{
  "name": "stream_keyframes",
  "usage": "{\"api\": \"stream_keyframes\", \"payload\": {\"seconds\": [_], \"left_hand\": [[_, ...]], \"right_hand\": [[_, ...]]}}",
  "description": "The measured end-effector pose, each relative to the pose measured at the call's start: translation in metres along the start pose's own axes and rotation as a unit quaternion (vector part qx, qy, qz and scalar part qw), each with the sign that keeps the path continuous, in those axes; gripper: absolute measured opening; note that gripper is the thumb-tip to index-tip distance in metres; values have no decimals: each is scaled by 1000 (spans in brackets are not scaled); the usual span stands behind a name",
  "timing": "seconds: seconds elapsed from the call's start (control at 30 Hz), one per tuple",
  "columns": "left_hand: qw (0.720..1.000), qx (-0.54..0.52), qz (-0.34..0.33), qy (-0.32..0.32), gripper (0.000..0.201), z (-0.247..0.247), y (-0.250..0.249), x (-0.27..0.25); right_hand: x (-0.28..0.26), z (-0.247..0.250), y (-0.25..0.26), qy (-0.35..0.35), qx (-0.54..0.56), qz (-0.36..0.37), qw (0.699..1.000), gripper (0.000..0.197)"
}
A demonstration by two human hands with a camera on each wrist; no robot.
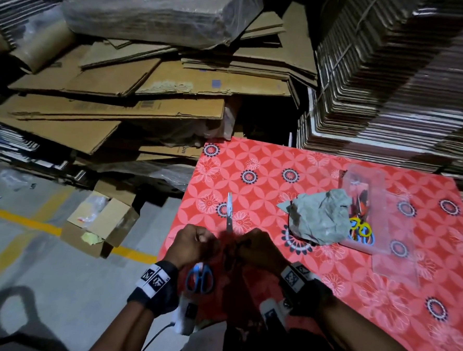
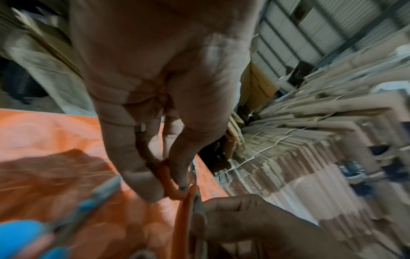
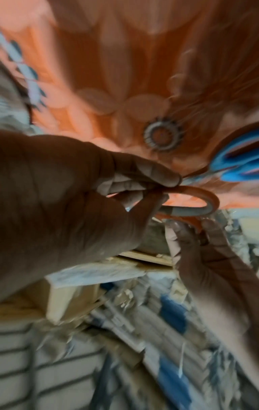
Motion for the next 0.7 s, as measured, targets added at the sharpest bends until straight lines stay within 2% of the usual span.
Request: {"api": "stream_keyframes", "payload": {"seconds": [0.1, 0.17, 0.27, 0.37, 0.4, 0.47, 0.5, 0.57, 0.63, 0.7], "left_hand": [[997, -47, -52, -8, 13, -5, -35, -1], [995, -48, -84, -12, 6, -5, -56, 1], [990, -68, -114, -39, 8, -5, -84, 5], [969, -202, -123, -69, 14, -14, -109, 7], [953, -269, -120, -66, 16, -20, -118, 8], [919, -373, -124, -24, 27, -37, -135, 9], [911, -393, -125, 5, 34, -48, -143, 10], [923, -367, -113, 33, 38, -71, -157, 12], [946, -306, -106, 5, 32, -85, -162, 17], [960, -256, -114, -26, 38, -93, -165, 23]], "right_hand": [[-17, 31, -8, -74, 16, 45, 996, 27], [-34, 51, -7, -62, 24, 37, 997, 29], [-60, 85, -1, -58, 55, 29, 996, 34], [-81, 109, 4, -79, 112, 41, 990, 46], [-84, 113, 3, -84, 142, 51, 985, 44], [-86, 119, 0, -92, 193, 54, 975, 25], [-85, 123, -2, -104, 206, 57, 971, 16], [-84, 126, -1, -109, 208, 59, 970, 7], [-82, 127, 2, -96, 205, 71, 971, 7], [-84, 126, 4, -93, 209, 86, 970, 11]]}}
Point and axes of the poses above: each hand's wrist, its own x-axis towards the middle knuckle, its own z-axis out of the back of the hand, y = z × x, the point moved 4 cm from there along x, towards the middle knuckle, and after that the axes turned 9 degrees about y, right-handed, at the moved point
